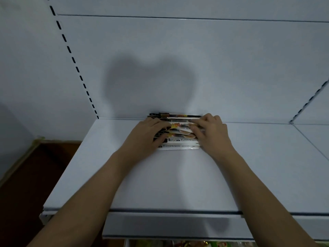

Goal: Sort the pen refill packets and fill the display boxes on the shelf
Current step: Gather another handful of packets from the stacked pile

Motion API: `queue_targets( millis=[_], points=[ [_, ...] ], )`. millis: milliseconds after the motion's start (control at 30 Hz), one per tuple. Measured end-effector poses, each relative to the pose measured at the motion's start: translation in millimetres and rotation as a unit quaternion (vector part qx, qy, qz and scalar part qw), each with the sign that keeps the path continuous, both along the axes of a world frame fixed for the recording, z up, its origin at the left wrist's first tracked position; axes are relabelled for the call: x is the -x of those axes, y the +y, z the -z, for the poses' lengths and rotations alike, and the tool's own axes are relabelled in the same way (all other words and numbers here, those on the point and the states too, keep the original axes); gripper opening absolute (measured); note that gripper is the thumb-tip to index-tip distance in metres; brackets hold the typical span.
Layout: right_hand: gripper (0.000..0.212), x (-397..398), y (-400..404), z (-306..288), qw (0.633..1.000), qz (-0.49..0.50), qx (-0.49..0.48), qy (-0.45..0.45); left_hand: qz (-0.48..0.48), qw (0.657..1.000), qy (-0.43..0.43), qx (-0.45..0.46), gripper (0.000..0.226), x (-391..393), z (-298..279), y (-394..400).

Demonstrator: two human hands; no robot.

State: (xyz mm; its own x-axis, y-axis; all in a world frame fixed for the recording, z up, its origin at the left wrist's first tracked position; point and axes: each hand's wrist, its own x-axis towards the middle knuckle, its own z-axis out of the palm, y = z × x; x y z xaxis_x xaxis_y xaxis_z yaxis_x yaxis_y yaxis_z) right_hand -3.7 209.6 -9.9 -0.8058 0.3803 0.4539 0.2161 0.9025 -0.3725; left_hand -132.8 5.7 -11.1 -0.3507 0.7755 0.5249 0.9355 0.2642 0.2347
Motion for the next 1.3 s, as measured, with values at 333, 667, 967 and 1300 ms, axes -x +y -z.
queue_targets(
  millis=[333, 667, 967, 1300],
  points=[
    [0.010, -2.8, -10.4, -11.0, 0.993, -0.027, -0.010, 0.117, -0.049, 0.989, 0.128, -0.056, 0.033, -5.3, -15.7, 6.9],
    [0.018, -9.6, -24.3, -23.7, 0.952, -0.137, 0.228, 0.153, -0.091, 0.974, 0.206, -0.026, 0.018, -15.1, -14.0, 4.3],
    [0.008, -6.0, 1.6, -5.1, 0.997, -0.011, 0.080, 0.012, -0.121, 0.990, 0.038, -0.062, 0.022, -19.4, -14.4, -7.2],
    [0.016, -5.8, -4.9, -5.1, 0.999, -0.029, 0.028, 0.014, -0.110, 0.987, 0.103, -0.048, 0.018, -21.8, -7.4, 1.3]
  ],
)
